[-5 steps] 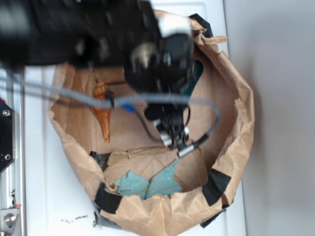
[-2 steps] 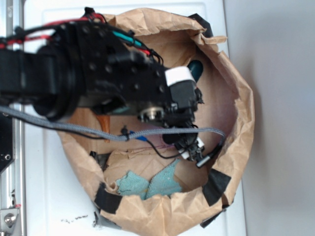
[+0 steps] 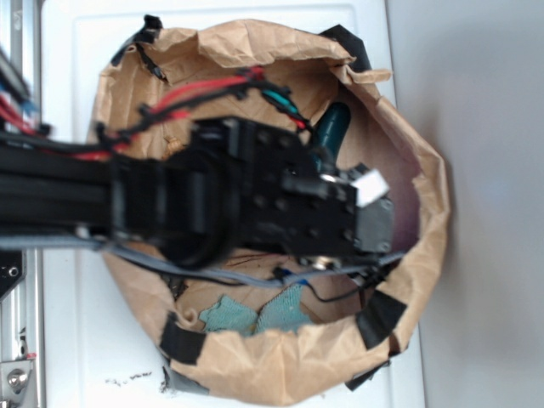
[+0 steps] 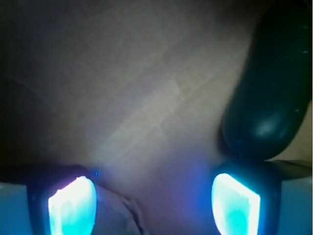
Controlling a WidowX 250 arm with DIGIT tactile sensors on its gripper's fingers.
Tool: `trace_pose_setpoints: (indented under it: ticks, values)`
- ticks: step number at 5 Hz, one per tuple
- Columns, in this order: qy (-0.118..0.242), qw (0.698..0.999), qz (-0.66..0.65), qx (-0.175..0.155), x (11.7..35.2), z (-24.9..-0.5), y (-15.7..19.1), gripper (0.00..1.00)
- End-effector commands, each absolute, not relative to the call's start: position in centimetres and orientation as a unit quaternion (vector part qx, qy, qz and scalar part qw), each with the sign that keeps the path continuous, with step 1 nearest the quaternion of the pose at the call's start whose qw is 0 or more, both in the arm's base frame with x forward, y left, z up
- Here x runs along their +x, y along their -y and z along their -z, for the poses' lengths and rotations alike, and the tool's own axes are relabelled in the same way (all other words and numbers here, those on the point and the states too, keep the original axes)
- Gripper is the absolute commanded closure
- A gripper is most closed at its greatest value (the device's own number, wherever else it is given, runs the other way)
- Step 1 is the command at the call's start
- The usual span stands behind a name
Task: Grab the plastic pickle.
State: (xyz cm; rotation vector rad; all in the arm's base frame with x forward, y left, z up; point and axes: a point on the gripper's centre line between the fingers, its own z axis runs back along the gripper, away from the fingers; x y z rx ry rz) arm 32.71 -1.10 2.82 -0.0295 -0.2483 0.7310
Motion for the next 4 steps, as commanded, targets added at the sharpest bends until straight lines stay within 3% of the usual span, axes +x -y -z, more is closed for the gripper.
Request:
trace_pose_setpoints:
  ticks: [1,2,4]
  values:
    - [0.158,0.924,-0.348,-0.006,34.6,-3.3,1.7,0.95]
    - [0.155,0.927,-0.341,-0.015,34.7,-3.7,1.6,1.00]
    - [0.148,0.931,-0.334,-0.024,35.3,-4.8,1.9,1.00]
